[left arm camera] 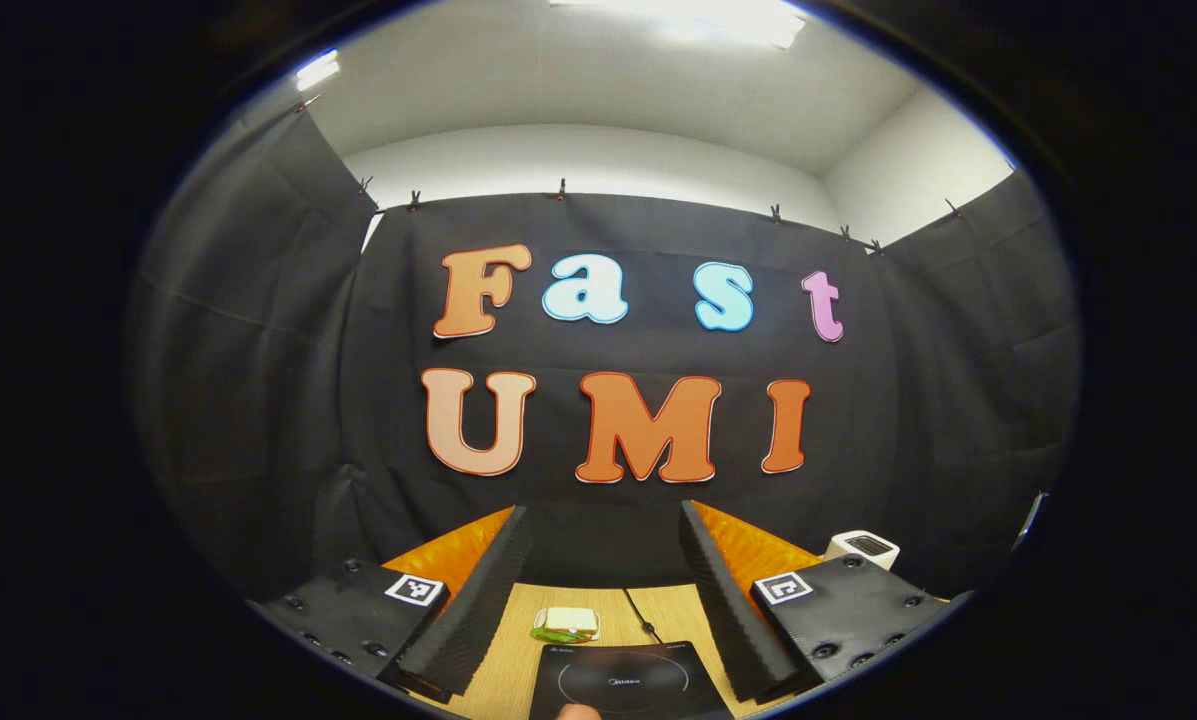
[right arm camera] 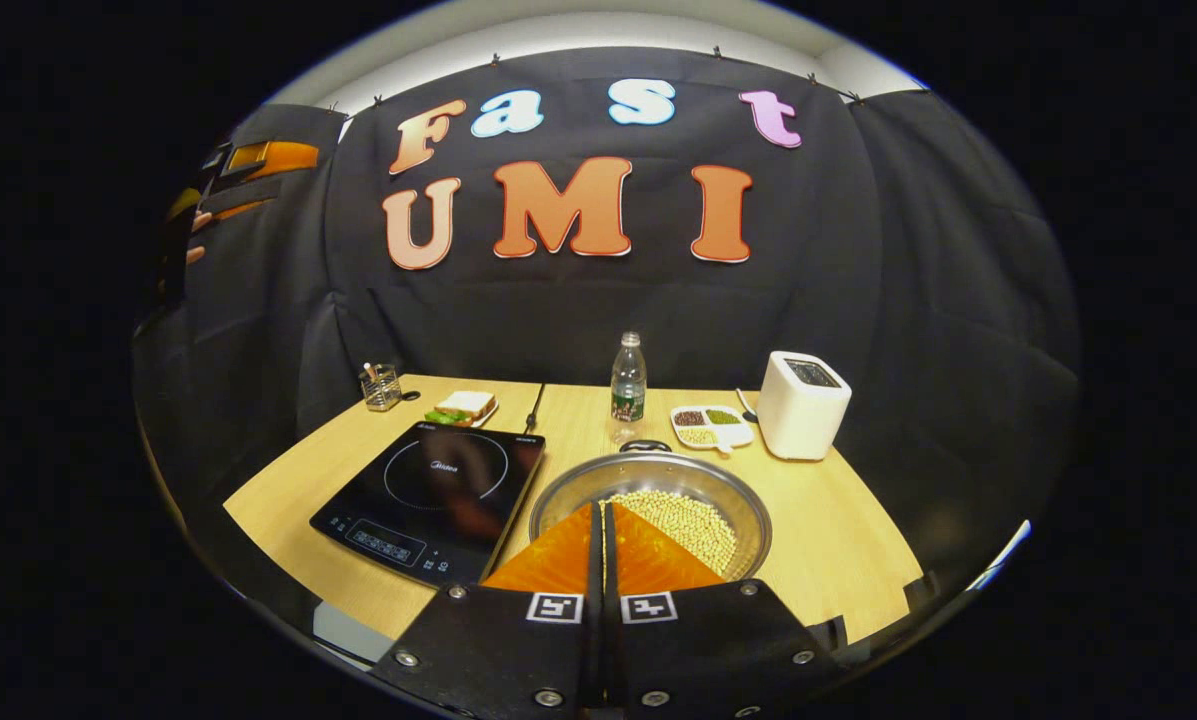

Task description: First push the handle of the pot to place it horizontally, then grasp the pot with both hands and set it on the induction cooktop.

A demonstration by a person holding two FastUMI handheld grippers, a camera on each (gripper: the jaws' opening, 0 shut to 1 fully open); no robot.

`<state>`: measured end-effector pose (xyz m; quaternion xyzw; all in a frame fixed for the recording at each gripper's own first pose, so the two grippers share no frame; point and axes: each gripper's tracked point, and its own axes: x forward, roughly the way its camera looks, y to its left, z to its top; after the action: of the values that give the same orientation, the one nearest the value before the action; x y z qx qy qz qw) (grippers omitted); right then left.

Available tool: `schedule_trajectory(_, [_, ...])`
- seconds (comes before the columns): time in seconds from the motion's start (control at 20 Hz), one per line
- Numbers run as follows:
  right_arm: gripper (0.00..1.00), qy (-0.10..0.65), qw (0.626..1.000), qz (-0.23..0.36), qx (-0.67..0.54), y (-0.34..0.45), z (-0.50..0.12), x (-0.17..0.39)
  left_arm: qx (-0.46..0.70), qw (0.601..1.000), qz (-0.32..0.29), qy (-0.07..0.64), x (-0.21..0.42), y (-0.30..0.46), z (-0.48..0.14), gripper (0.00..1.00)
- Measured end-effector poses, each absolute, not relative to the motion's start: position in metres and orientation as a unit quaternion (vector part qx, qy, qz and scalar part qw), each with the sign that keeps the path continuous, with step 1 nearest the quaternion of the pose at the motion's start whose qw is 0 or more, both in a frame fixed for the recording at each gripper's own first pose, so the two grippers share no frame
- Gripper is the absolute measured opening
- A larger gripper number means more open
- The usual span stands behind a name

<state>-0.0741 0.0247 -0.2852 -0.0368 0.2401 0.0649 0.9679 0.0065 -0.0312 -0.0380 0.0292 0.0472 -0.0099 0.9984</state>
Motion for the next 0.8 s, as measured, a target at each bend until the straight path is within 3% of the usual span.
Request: schedule_trajectory(0.8, [0.00,0.361,0.931,0.058,-0.004,0.015,-0.391,-0.104,0.029,0.997,-0.012,0.077,0.017,-0.039,-0.066,0.97])
